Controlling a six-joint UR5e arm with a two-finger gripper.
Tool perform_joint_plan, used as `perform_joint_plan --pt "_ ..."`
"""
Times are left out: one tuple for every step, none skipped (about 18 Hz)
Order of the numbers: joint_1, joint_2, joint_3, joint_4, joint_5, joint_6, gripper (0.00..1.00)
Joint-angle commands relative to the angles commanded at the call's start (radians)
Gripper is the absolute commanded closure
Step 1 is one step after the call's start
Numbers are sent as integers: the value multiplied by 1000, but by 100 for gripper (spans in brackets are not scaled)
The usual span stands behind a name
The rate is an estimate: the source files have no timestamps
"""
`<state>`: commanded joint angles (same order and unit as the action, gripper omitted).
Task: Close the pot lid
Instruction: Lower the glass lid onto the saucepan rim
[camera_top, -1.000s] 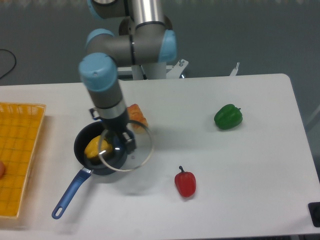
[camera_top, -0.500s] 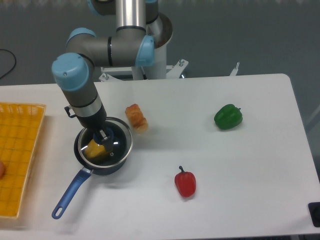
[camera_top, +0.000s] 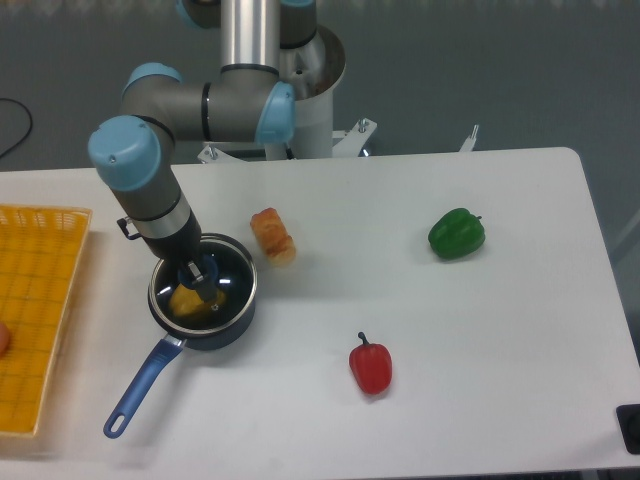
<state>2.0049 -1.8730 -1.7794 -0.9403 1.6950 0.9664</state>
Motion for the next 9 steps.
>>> perform_joint_plan --pt "0 -2 0 2 2 0 36" --pt "0 -5 0 2 2 0 36" --pt "-2 -5 0 2 2 0 36" --pt "-2 -6 0 0 2 0 36" --pt "-2 -8 0 2 3 0 36" --pt "-2 -12 0 2 3 -2 36" --pt "-2 -15 0 2 3 -2 36" --pt "-2 -18 0 2 3 -8 36" --pt "-3 -23 2 3 8 -11 36"
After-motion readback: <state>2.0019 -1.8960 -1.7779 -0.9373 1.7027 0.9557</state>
